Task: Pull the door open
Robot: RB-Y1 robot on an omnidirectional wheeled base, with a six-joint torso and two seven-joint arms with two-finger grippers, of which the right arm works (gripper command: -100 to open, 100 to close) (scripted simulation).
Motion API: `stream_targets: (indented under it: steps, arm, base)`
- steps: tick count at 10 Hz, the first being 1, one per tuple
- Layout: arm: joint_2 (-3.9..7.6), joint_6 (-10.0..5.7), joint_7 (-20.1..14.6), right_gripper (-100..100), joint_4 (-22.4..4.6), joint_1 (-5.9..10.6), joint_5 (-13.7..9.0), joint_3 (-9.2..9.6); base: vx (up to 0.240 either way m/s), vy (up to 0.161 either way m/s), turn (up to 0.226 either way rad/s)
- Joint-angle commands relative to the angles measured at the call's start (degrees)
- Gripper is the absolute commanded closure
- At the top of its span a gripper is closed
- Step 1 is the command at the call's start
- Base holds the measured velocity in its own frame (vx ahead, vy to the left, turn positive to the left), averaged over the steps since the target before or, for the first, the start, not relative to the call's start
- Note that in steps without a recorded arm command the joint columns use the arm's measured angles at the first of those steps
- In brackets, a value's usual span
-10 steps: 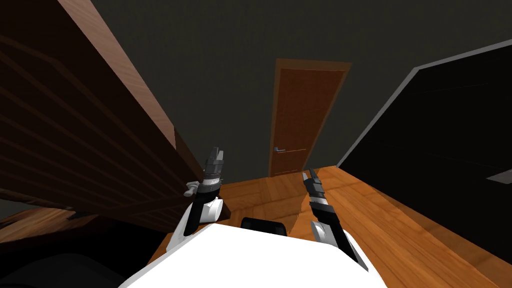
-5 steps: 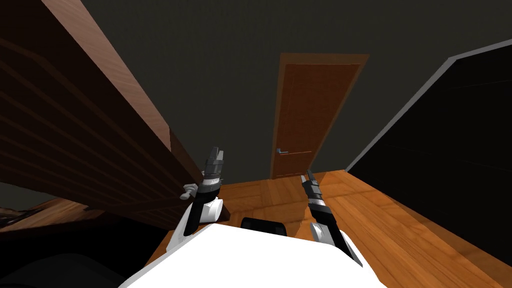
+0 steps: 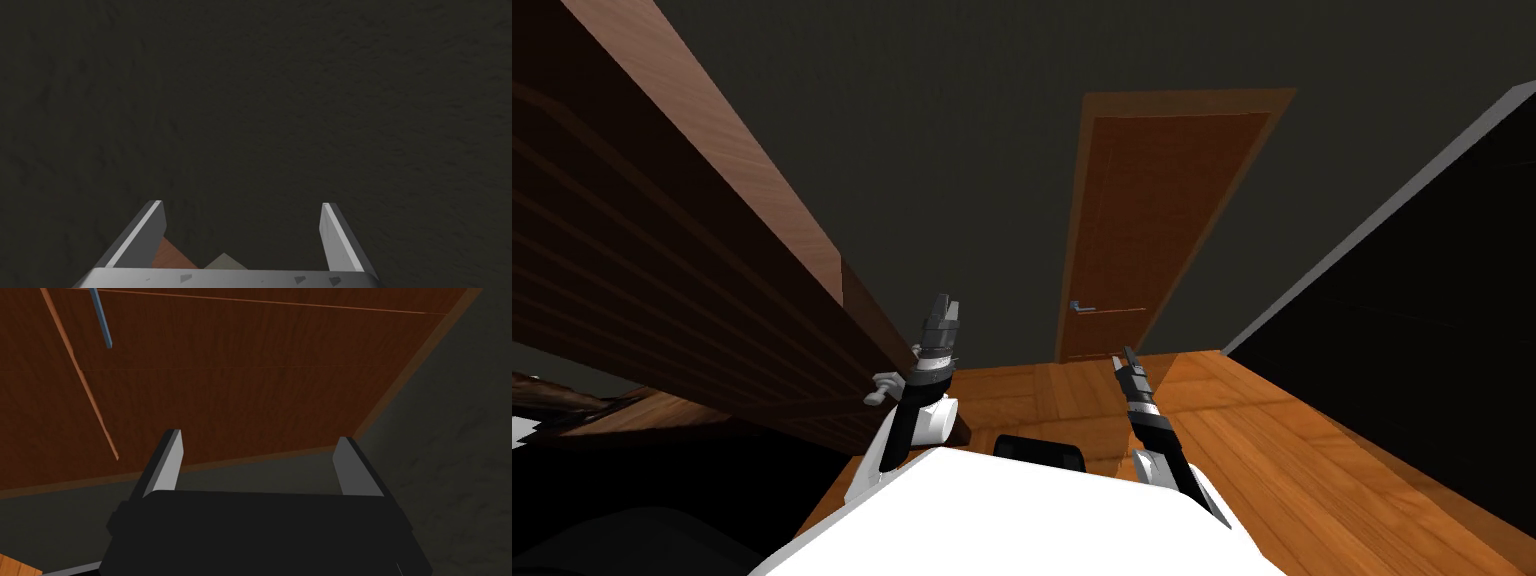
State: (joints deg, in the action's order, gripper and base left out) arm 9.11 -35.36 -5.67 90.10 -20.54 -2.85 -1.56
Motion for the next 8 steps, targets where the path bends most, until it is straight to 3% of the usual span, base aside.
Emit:
stream_targets:
  steps: [1, 8]
  arm:
    - [0.40, -0.60, -0.3, -100, -2.1, 0.53, -0.3, 0.11]
    - [2.03, -3.68, -1.5, -100, -11.7, 2.97, -1.4, 0.63]
  base:
    - [0.088, -0.053, 0.114]
    - [0.091, -0.042, 0.094]
